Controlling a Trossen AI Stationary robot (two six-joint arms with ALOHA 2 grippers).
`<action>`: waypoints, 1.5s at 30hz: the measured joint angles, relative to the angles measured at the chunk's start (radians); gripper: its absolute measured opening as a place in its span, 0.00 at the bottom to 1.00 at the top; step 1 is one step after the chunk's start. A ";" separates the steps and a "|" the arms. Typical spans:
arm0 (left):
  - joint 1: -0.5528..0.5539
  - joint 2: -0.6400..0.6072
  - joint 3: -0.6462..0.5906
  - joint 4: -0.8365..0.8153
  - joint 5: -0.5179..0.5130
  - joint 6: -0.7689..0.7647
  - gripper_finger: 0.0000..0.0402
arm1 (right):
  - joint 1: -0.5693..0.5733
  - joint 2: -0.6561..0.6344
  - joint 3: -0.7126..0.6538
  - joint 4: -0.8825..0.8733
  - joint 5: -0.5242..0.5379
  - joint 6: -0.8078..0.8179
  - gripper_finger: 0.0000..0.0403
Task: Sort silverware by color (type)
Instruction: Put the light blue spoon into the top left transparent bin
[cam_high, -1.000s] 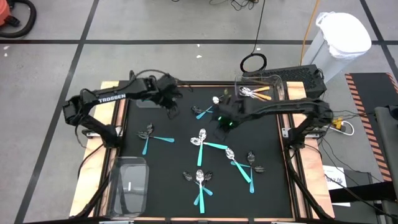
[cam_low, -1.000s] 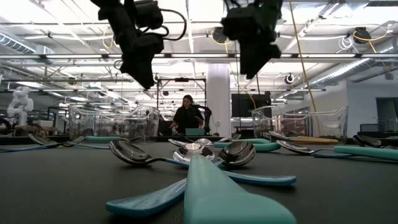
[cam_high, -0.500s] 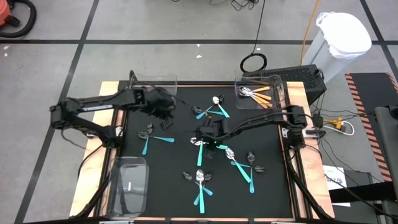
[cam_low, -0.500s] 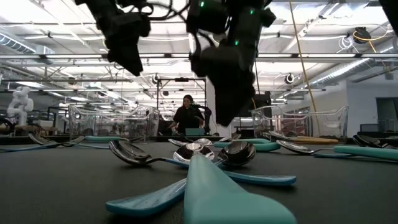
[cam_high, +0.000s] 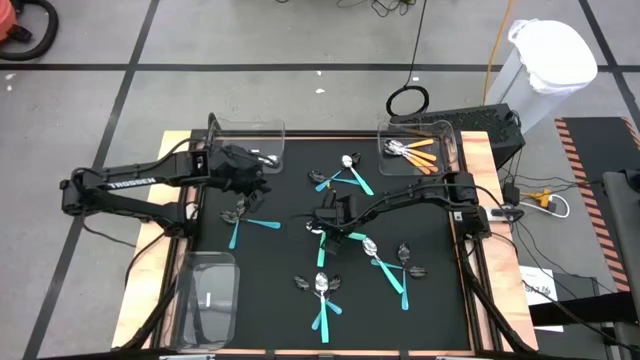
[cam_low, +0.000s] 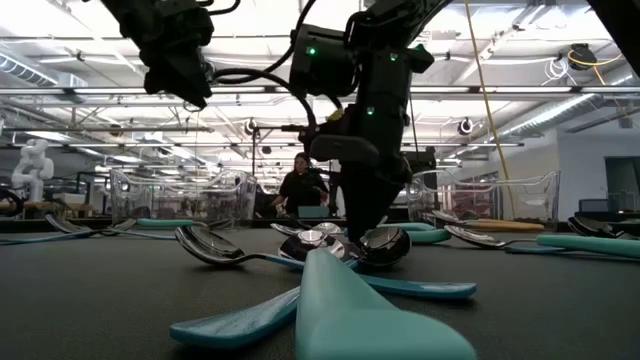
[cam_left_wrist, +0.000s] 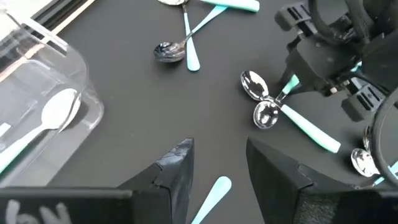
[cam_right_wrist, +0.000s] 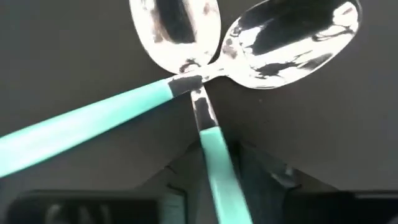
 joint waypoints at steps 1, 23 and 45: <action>-0.003 -0.006 0.000 0.001 -0.003 -0.015 0.37 | 0.000 0.000 0.000 0.000 -0.001 0.014 0.19; -0.010 -0.034 0.001 0.271 0.020 -0.095 0.37 | -0.040 -0.287 -0.005 0.152 0.086 0.152 0.10; -0.035 0.022 0.001 0.528 -0.091 -0.122 0.37 | -0.039 -0.349 -0.004 0.520 0.422 -0.089 0.10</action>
